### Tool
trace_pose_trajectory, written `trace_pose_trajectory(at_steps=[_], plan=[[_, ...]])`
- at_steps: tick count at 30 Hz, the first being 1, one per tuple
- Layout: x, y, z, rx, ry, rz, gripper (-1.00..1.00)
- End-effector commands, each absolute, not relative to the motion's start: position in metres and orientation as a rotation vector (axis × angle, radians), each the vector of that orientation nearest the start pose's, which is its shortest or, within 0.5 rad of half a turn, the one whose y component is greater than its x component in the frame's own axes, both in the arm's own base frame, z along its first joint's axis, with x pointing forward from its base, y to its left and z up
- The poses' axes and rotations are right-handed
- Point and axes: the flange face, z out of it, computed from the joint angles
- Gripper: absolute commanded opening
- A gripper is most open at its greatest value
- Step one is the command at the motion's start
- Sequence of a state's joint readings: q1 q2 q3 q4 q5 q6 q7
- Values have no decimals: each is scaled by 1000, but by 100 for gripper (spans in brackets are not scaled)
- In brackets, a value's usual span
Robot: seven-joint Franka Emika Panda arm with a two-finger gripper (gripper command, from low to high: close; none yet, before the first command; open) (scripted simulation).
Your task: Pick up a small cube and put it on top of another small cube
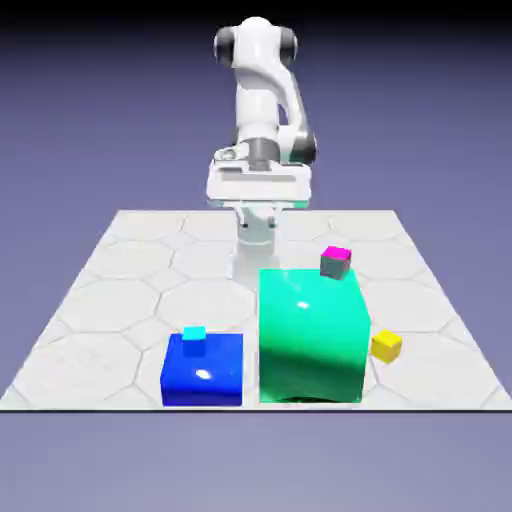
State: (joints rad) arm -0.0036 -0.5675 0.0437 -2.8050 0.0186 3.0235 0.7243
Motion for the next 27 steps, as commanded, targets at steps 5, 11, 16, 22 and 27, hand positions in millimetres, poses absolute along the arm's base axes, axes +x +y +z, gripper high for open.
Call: trace_pose_trajectory(at_steps=[5,11,16,22,27], plan=[[405,89,421,-2843,535,-873,0],[399,188,360,-3157,-105,-575,0],[369,263,314,-3250,-697,-312,0],[333,325,264,-3195,-1427,-59,0],[301,369,230,-3015,-2007,66,0]])
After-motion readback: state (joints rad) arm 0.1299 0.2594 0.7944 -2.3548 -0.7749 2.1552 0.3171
